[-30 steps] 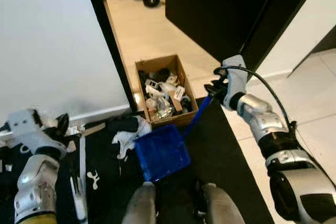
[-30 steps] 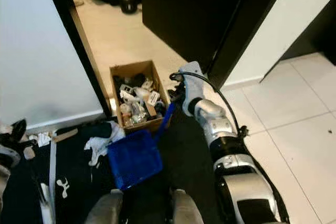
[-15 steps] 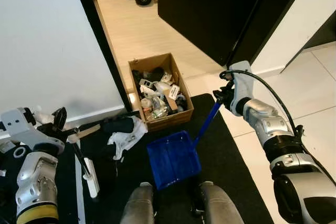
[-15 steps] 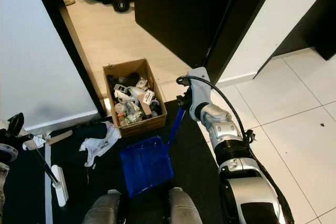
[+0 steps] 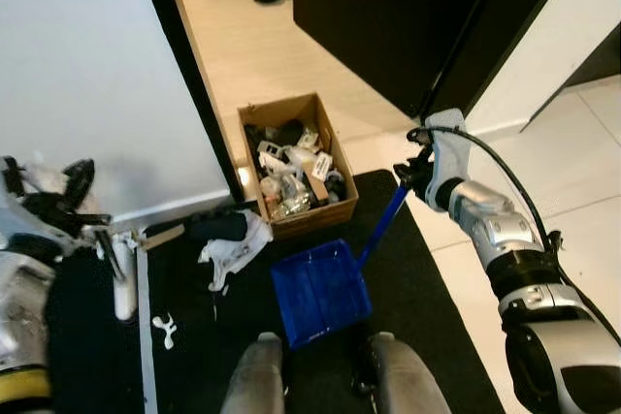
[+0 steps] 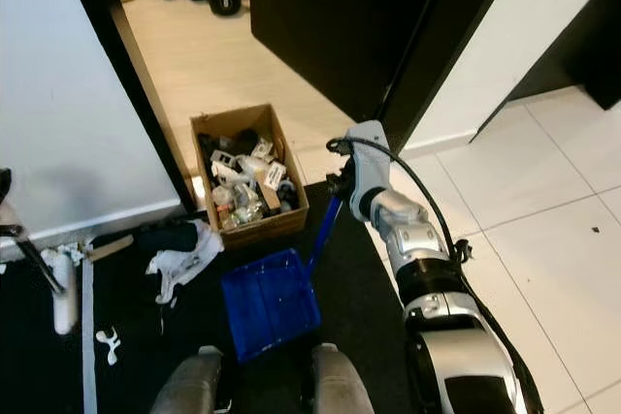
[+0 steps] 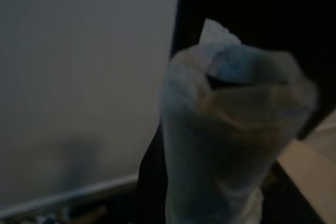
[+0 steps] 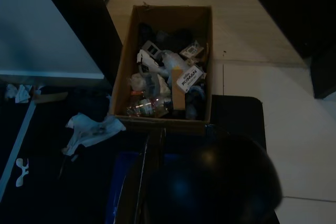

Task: Sweep floor

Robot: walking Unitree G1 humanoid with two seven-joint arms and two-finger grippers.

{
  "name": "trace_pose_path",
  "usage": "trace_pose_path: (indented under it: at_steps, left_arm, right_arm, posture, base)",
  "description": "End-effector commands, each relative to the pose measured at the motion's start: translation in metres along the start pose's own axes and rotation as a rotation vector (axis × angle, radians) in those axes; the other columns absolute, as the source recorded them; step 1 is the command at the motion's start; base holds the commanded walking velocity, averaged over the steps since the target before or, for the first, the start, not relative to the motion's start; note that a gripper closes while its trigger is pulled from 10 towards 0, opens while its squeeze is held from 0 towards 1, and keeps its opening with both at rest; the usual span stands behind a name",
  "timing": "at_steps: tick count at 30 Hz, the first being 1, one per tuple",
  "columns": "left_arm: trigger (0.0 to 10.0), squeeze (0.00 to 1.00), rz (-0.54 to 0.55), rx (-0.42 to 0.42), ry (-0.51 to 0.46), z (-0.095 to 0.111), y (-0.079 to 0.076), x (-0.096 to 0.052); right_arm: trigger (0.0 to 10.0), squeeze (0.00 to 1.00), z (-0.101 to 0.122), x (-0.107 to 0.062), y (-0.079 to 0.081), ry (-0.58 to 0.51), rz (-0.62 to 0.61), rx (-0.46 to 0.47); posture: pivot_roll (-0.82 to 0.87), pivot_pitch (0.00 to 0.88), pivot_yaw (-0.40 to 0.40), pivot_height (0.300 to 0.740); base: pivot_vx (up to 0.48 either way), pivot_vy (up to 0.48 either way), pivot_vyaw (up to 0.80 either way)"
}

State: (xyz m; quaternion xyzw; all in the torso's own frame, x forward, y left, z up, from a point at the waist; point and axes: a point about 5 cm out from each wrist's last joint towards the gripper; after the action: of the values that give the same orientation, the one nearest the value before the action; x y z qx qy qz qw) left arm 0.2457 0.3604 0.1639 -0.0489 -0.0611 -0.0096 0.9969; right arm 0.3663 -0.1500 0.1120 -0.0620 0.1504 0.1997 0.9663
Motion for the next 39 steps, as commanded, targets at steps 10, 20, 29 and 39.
trace_pose_path:
  at_steps: [10,20,29,39]
  left_arm:
    - [10.0,0.0,0.163,-0.185,0.116,-0.072,0.007,-0.007]
    - [10.0,0.0,0.096,-0.411,0.035,-0.093,-0.016,-0.006]
    - [10.0,0.0,-0.077,-0.568,-0.048,-0.091,-0.046,-0.005]
    - [10.0,0.0,-0.274,-0.638,-0.051,-0.088,-0.106,0.012]
  right_arm:
    - [10.0,0.0,-0.001,-0.009,-0.006,0.0,-0.007,0.031]
    - [10.0,0.0,-0.001,-0.018,-0.012,-0.004,0.0,0.017]
    - [10.0,0.0,0.002,-0.017,-0.008,0.005,0.023,0.004]
    - [10.0,0.0,0.003,-0.006,0.008,0.052,0.086,-0.027]
  posture:
    - [-0.07,0.313,-0.057,0.74]
    - [-0.09,0.321,-0.087,0.74]
    - [-0.08,0.314,-0.087,0.74]
    - [-0.06,0.279,-0.087,0.74]
  base:
    - [0.0,0.0,0.0]
    - [0.0,0.0,0.0]
    - [0.0,0.0,0.0]
    - [0.0,0.0,0.0]
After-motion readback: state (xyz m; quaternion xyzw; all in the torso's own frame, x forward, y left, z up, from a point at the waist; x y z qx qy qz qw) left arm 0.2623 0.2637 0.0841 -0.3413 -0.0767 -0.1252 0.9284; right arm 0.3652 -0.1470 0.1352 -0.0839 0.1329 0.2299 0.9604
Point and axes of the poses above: a point about 5 cm out from each wrist's last joint towards the gripper, its own x axis pointing out of the wrist towards the gripper, its own z axis along the axis of the wrist's last joint, y = z × x, and after that the axes turned 5 degrees about -x, right-handed
